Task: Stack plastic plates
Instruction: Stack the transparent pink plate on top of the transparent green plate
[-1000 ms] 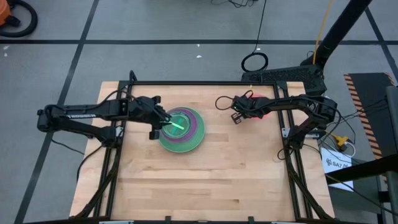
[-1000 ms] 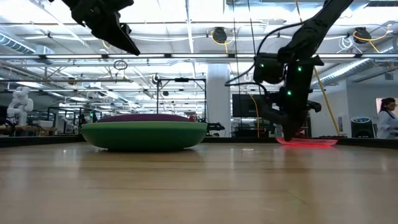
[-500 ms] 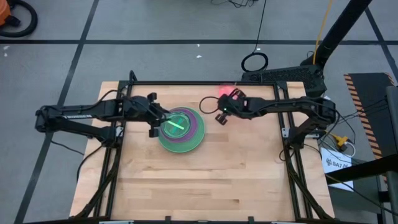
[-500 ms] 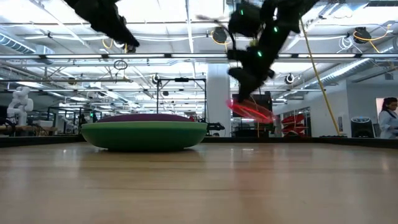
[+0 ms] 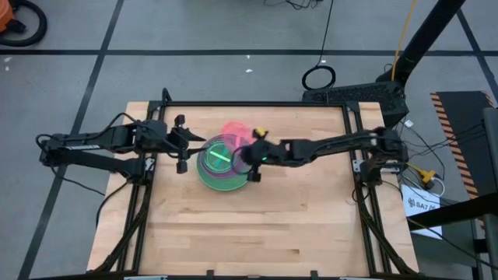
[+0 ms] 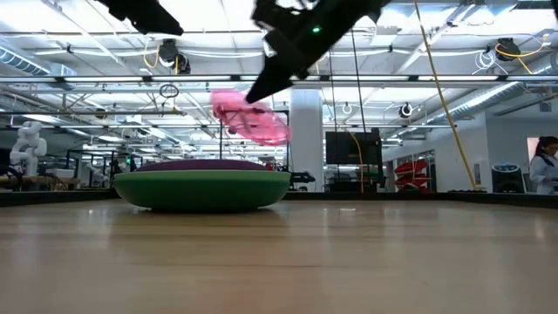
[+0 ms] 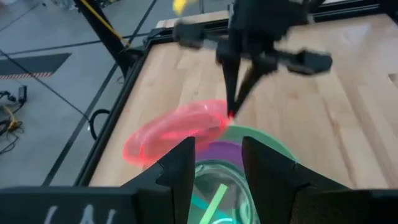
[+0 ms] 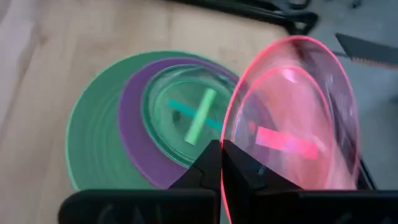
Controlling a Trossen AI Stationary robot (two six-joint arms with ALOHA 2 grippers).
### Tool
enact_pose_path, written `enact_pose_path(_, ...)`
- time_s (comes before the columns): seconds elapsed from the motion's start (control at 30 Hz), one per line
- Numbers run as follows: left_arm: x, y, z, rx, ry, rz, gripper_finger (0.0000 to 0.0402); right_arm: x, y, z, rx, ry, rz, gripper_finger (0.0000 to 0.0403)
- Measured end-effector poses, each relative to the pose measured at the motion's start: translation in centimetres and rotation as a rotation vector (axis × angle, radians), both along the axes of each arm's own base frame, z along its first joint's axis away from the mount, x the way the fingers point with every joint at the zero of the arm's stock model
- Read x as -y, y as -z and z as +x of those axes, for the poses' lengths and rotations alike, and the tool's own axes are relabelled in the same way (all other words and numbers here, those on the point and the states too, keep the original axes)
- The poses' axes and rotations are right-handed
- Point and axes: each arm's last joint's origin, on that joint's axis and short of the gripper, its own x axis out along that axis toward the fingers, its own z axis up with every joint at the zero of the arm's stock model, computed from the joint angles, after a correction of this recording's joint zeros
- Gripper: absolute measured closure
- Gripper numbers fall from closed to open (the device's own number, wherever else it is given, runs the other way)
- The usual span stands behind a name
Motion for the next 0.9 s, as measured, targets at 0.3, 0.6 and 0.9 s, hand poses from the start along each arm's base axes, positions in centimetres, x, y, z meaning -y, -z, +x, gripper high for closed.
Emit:
enact_pose_path(0.3,0.7,0.0,-0.1,-0.004,0.025,0.02,0.0261,-1.6,2.1,5.8,-0.251,-0.2,-0.108,0.0403)
enact_pose_path(0.6,1.1,0.1,-0.2,-0.023,0.038,0.026,0.0261,-1.6,3.1,7.9,-0.329,-0.262,-0.163,0.0403)
enact_pose_path(0.9,1.1,0.1,-0.2,-0.024,0.042,0.03,0.0261,-1.6,3.1,8.0,-0.323,-0.262,-0.165,0.0402)
